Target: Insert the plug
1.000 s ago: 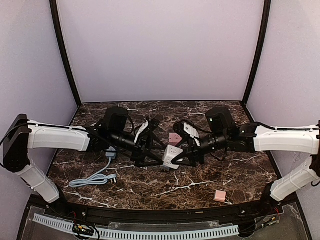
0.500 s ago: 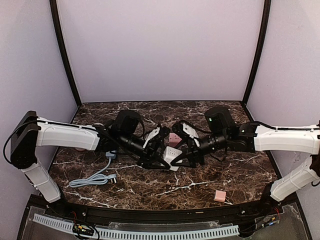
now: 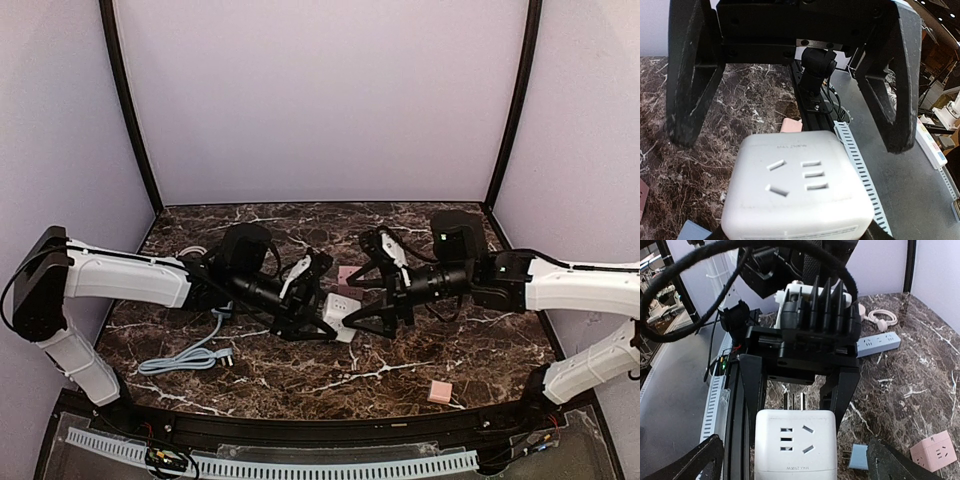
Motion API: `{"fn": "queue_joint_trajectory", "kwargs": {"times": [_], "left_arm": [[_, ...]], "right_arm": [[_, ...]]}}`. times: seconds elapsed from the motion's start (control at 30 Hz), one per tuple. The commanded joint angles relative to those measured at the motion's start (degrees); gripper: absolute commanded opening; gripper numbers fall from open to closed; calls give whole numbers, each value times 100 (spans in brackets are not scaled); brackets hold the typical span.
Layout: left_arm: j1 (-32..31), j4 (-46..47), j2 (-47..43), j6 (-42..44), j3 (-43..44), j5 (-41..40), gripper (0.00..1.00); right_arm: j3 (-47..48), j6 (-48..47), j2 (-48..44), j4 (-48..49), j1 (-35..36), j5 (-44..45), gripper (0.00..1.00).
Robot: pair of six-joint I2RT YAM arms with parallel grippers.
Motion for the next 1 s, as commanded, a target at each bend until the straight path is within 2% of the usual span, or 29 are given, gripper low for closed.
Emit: {"fn": "queue_joint_trajectory", "kwargs": {"times": [0.0, 0.2, 0.37, 0.5, 0.6, 0.7, 0.87, 0.97], "left_arm": [[-39, 1226, -414, -687, -232, 66, 15], [-35, 2485, -389, -1635, -354, 204, 13], [-39, 2785, -451, -2013, -321, 226, 13], [-38, 3363, -484, -2435, -377, 412, 13], [-32, 3556, -484, -2586, -370, 419, 13], [-39, 3620, -474, -2601, -387, 406, 13], [-39, 3545, -428, -2483, -374, 326, 13], [-39, 3479, -383, -2375, -349, 271, 13]], "right_arm": [[-474, 640, -371, 1341, 47, -47, 99], [-811, 1144, -559, 2330, 47, 176, 99], [-928, 1291, -643, 2649, 47, 237, 99], [-794, 1279, -449, 2594, 47, 64, 98], [-784, 1426, -347, 2822, 47, -101, 92], [-781, 1508, -306, 2955, 47, -136, 82], [-784, 1660, -284, 3099, 56, -284, 80], [-793, 1739, -300, 3157, 64, -383, 74]]}}
